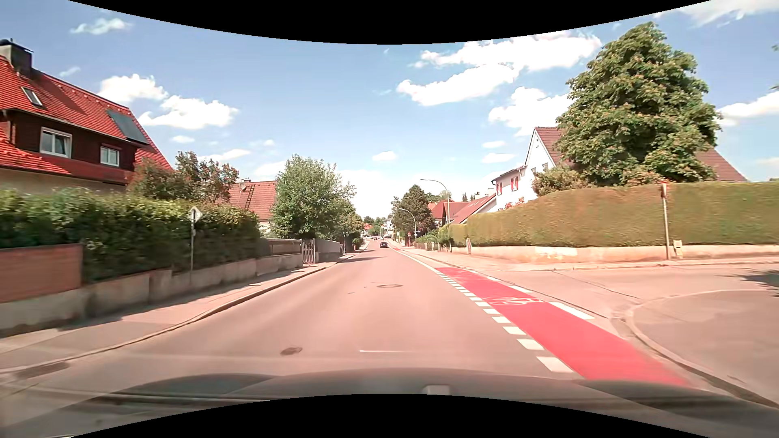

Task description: Follow the waypoints while adhering to traffic rules and regulations

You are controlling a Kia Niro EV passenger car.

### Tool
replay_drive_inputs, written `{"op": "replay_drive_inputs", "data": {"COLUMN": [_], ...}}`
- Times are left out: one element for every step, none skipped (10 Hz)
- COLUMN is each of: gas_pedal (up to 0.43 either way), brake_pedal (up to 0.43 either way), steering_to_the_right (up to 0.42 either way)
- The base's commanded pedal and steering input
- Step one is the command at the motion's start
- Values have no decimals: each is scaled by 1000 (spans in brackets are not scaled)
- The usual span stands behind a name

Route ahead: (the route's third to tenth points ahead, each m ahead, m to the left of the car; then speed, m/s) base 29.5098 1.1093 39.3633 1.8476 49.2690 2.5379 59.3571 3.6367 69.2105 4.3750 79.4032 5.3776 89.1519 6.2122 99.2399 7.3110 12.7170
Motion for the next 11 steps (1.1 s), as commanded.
{"op": "replay_drive_inputs", "data": {"gas_pedal": [110,110,110,110,110,110,110,110,110,110,110], "brake_pedal": [0,0,0,0,0,0,0,0,0,0,0], "steering_to_the_right": [-14,-11,-11,-12,-13,-17,-20,-21,-22,-22,-22]}}
